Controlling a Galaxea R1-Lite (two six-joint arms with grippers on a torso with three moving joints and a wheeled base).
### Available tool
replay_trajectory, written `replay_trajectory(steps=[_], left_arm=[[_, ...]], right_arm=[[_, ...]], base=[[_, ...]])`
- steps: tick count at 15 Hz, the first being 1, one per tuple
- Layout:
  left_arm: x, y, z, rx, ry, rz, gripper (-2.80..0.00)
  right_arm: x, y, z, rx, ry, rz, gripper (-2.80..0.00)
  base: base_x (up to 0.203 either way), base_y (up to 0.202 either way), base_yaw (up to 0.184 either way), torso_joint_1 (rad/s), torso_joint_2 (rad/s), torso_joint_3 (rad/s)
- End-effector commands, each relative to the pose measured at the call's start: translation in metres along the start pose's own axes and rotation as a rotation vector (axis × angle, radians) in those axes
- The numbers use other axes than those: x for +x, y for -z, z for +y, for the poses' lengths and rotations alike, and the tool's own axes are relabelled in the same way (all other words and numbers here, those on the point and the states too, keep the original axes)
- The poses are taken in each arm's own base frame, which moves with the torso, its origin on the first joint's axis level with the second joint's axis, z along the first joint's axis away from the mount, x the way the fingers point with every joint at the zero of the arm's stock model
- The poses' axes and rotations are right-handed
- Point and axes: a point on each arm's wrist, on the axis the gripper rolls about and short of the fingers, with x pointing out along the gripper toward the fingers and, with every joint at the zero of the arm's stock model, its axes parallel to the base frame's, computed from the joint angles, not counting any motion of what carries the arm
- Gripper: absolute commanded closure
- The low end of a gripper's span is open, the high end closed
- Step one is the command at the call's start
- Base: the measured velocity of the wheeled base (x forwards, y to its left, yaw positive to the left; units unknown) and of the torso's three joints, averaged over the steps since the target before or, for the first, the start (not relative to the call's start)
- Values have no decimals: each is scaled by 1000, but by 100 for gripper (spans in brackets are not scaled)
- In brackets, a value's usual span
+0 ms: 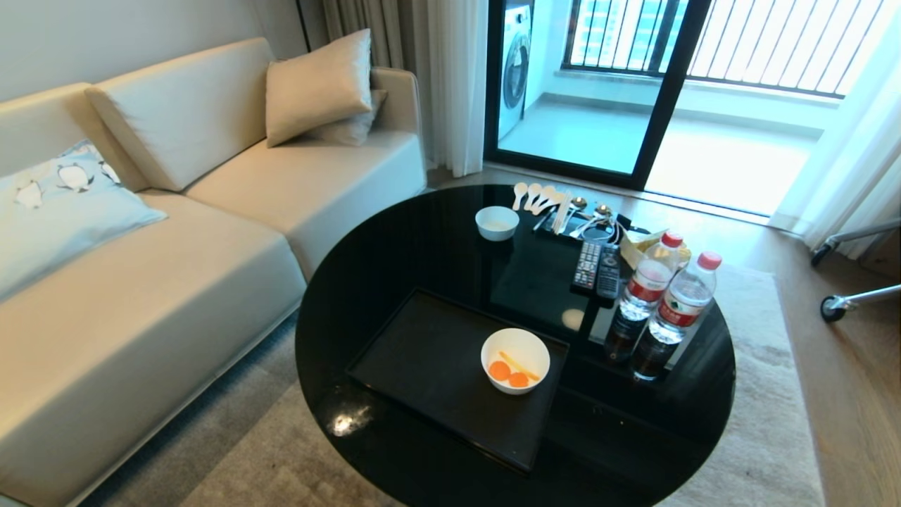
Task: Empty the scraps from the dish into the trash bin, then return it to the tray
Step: Pick up the bowl with leftover food
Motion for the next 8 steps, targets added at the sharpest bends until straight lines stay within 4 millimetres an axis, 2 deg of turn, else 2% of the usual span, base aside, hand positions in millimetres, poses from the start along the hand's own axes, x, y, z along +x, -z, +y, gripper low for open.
replay_trajectory(steps=[1, 5, 8], left_arm=[[0, 0, 0, -1, -1, -1, 0], [0, 0, 0, -1, -1, -1, 0], [0, 0, 0, -1, -1, -1, 0]], right_arm=[[37, -13, -15, 14, -78, 94, 0], [97, -24, -30, 19, -157, 148, 0], [150, -29, -32, 29, -244, 196, 0]], base=[[0, 0, 0, 0, 0, 0], [0, 0, 0, 0, 0, 0], [0, 0, 0, 0, 0, 0]])
